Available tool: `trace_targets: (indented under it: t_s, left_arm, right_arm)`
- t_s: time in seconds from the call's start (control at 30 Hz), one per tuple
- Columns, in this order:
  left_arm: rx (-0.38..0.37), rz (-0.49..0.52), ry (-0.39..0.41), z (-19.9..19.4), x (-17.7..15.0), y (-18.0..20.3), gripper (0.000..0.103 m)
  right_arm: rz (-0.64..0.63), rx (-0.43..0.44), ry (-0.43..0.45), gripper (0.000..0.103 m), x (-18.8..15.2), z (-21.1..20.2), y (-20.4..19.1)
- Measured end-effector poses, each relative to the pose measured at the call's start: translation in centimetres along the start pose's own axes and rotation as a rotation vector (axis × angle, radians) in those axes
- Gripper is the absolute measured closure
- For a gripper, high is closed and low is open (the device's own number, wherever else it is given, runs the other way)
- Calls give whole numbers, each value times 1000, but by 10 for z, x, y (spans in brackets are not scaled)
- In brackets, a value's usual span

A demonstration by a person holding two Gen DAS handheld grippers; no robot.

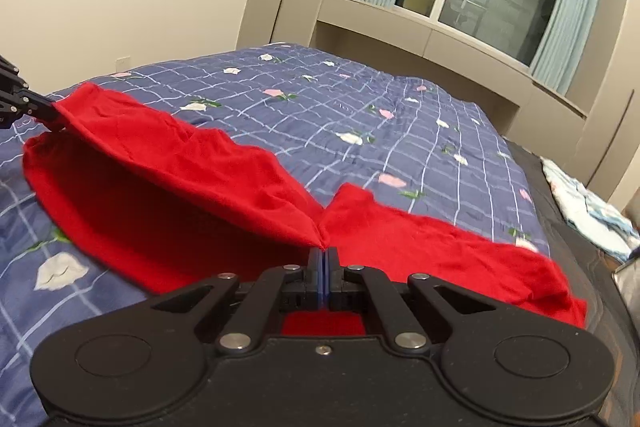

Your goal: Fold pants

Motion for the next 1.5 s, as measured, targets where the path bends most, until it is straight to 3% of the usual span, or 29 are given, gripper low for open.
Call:
trace_targets:
  t_s: [0.33, 0.47, 0.73, 0.97, 1.0, 1.03, 1.07, 1.1, 1.13, 1.2, 1.23, 1.3, 1.4, 1.5]
  left_arm:
    - [-6, -34, -15, -4, -11, 13, 103]
    - [30, 51, 20, -15, -1, 18, 103]
    - [-12, 70, -117, 18, -28, 23, 103]
    - [-42, 15, -155, 26, -38, 24, 98]
    - [-50, -6, -153, 25, -36, 23, 90]
    - [-61, -37, -152, 23, -34, 22, 72]
    - [-72, -69, -147, 21, -31, 22, 62]
    - [-89, -104, -133, 18, -27, 23, 42]
    - [-99, -128, -117, 16, -23, 24, 30]
    - [-113, -146, -92, 14, -13, 30, 20]
    - [-121, -143, -84, 15, -8, 34, 12]
    - [-132, -124, -67, 20, 4, 47, 4]
    - [-176, -68, -31, 30, 24, 76, 1]
    - [-232, 10, -14, 44, 41, 110, 1]
  right_arm:
    - [72, -20, -41, 103, -21, -2, 1]
    - [84, -28, -29, 103, -17, -5, 5]
    - [60, -6, -71, 103, -30, 0, -5]
    - [80, 18, -131, 102, -52, 14, -12]
    - [93, 21, -129, 99, -53, 14, -12]
    - [109, 25, -126, 94, -53, 14, -10]
    - [125, 24, -123, 85, -53, 12, -8]
    - [142, 27, -115, 77, -52, 11, -4]
    - [155, 33, -108, 71, -51, 10, 0]
    - [176, 25, -103, 45, -51, 10, 12]
    - [187, 20, -104, 38, -51, 12, 20]
    - [221, 14, -109, 19, -52, 15, 37]
    - [300, -2, -124, 2, -54, 24, 67]
    - [380, -13, -146, 1, -59, 39, 101]
Point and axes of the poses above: each gripper's, at about its wrist camera, not at the fingertips, and z roughly the way its jaws point, y to its right, x to its top, the point moved 9 cm from there along z, roughly the way its jaws point, and after that the axes turned 10 degrees about -x, right-handed, at the moved point
